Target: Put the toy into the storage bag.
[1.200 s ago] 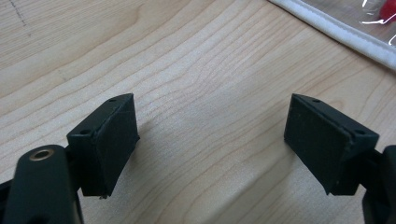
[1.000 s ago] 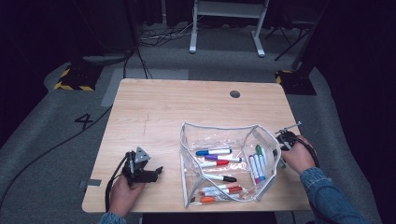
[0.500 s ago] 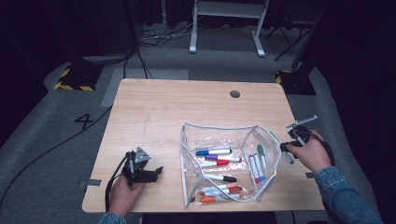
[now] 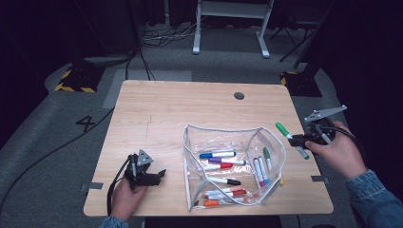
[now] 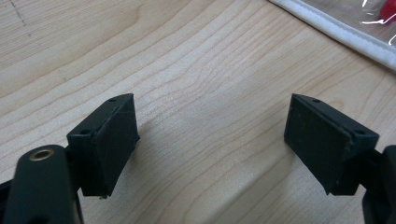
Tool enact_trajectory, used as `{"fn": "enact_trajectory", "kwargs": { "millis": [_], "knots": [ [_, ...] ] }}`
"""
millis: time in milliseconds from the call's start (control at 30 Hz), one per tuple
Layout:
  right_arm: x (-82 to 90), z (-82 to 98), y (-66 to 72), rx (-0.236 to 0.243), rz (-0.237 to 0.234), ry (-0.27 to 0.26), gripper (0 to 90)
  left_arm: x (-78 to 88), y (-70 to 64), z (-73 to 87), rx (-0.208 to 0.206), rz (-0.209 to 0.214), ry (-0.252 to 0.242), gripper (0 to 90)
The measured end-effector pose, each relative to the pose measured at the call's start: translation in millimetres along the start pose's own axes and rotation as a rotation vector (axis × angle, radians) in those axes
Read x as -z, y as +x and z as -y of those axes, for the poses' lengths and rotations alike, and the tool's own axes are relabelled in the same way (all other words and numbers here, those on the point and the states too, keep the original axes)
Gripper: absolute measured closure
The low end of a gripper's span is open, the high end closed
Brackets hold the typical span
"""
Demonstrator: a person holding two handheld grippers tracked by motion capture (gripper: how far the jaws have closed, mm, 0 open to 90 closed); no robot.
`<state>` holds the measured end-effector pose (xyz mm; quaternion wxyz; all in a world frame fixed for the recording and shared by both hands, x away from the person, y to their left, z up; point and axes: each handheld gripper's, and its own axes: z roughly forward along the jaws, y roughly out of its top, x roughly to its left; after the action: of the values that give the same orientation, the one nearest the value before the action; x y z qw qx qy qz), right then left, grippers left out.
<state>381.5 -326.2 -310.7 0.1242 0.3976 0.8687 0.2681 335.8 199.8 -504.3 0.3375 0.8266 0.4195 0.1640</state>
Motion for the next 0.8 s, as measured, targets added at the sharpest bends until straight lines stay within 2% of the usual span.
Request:
{"fn": "enact_trajectory", "kwargs": {
  "millis": [200,367,600,800],
  "knots": [
    [19.8,-16.6,19.1,0.092,-0.024,-0.028,77.0,0.0,0.0,0.0,0.000,0.000,0.000,17.8],
    [29.8,-27.2,38.1,0.155,-0.048,-0.046,77.0,0.0,0.0,0.0,0.000,0.000,0.000,17.8],
    [36.3,-39.7,69.8,0.251,-0.104,-0.052,77.0,0.0,0.0,0.0,0.000,0.000,0.000,17.8],
    [34.3,-50.4,98.5,0.336,-0.150,-0.030,77.0,0.0,0.0,0.0,0.000,0.000,0.000,17.8]
  ]
}}
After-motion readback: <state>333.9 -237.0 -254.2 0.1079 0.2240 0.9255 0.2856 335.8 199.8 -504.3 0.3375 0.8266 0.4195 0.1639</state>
